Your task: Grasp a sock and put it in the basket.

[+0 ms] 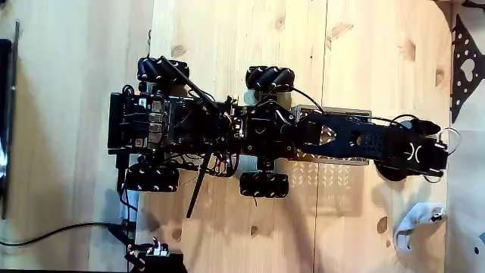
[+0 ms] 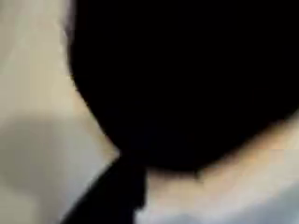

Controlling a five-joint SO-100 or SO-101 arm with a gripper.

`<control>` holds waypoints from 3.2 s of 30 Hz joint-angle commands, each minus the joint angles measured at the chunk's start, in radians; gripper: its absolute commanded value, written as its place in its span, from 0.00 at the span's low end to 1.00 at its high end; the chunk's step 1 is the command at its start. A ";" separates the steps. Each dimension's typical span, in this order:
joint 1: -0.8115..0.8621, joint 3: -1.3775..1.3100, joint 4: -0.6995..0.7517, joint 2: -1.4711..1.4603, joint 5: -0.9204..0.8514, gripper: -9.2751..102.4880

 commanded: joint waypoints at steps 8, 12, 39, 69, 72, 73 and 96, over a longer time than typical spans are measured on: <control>-0.017 -0.040 -0.133 -0.144 -0.051 0.51; -0.034 -0.040 -0.233 -0.209 -0.055 0.51; -0.109 -0.051 -0.190 0.123 0.124 0.09; -0.031 -0.035 0.360 1.080 0.635 0.09; -0.017 -0.035 0.425 1.144 0.643 0.09; -0.012 -0.035 0.446 1.163 0.643 0.09; 0.063 0.173 1.014 1.671 0.644 0.09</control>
